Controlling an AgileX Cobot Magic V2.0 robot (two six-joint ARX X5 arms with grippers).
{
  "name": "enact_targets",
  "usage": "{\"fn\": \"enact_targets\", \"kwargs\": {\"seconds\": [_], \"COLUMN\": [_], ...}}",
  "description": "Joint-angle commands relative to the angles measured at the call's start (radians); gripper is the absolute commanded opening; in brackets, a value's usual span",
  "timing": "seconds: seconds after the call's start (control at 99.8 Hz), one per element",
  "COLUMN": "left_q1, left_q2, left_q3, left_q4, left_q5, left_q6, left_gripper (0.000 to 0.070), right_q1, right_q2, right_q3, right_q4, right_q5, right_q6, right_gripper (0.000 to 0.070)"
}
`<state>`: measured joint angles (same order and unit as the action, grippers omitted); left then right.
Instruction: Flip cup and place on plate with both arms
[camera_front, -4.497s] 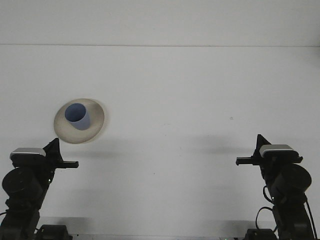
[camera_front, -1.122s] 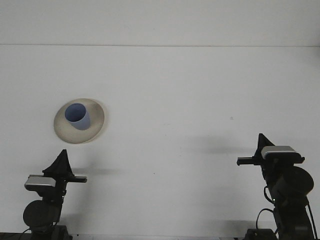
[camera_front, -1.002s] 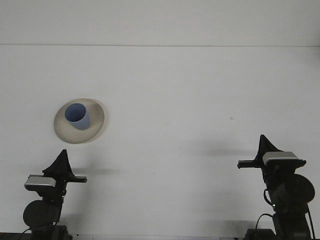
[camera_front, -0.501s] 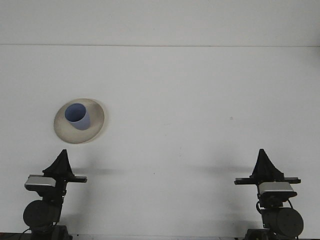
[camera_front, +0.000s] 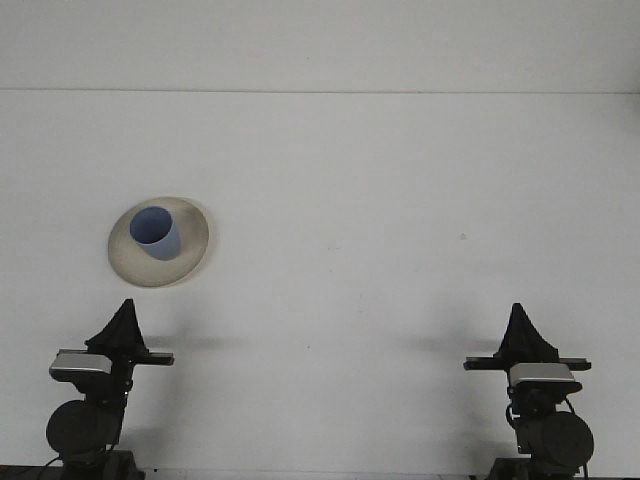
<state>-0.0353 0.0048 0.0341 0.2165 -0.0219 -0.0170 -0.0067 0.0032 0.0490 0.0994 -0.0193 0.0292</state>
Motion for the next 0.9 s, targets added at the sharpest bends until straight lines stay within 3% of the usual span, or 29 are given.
{"fn": "enact_targets", "kwargs": {"seconds": [0.0,0.891], "left_q1": [0.000,0.000], "left_q2": [-0.002,-0.002], "left_q3": [-0.019,-0.019], "left_q4": [0.010,0.010], "left_q5": [0.000,0.000], "left_q6": [-0.003,-0.003], "left_gripper": [0.0011,0.0011], "right_q1": [0.000,0.000], "right_q2": [-0.002,-0.002], "right_q3": [-0.018,-0.037], "right_q4": [0.025,0.012], "right_q5": [0.020,0.027], "right_q6": [-0.003,0.001], "right_gripper": [0.0002,0.0002]}}
